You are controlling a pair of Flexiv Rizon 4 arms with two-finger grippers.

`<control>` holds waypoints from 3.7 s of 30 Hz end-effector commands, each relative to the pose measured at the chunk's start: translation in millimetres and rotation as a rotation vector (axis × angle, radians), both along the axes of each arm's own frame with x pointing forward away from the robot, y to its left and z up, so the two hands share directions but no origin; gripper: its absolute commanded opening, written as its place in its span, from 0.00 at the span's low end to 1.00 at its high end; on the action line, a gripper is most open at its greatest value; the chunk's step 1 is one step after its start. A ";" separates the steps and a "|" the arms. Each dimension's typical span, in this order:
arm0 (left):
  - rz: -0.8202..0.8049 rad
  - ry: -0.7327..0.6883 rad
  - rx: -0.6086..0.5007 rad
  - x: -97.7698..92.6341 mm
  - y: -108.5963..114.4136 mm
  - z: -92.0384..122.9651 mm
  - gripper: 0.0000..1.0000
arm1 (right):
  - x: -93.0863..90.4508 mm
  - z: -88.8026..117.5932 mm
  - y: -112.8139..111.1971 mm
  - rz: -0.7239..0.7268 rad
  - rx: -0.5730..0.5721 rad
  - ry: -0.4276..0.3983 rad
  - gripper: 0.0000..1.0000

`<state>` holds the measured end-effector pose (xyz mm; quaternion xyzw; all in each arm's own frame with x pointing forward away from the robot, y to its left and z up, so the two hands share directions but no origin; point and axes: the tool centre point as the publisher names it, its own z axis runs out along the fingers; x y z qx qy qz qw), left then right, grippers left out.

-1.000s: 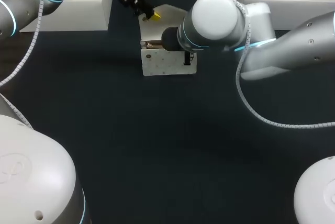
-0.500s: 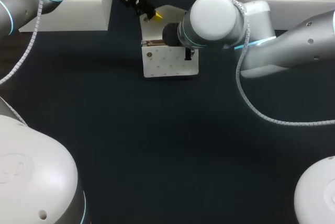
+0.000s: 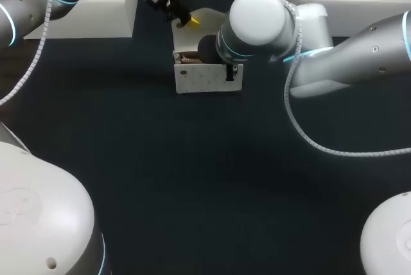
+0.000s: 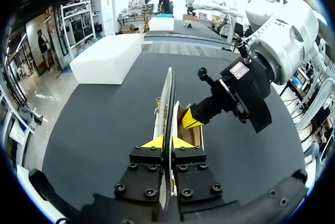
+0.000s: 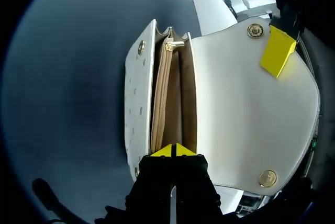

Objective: Pick up the bag, open it, inspect its contents, close it, and place it on the opposite side

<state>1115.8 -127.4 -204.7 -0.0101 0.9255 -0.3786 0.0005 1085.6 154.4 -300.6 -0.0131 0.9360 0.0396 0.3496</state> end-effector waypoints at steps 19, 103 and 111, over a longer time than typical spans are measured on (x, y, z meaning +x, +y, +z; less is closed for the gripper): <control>-0.096 0.084 -0.015 4.3 -2.1 -3.9 0.00 | 17.3 -21.1 2.5 0.018 0.009 0.111 0.45; -0.123 0.011 0.028 -5.7 -8.9 4.0 0.00 | 1.2 49.1 -8.2 -0.045 0.066 -0.156 0.35; -0.097 -0.006 0.014 10.4 -14.4 -12.1 0.00 | -18.7 68.9 -14.0 -0.062 0.069 -0.228 0.28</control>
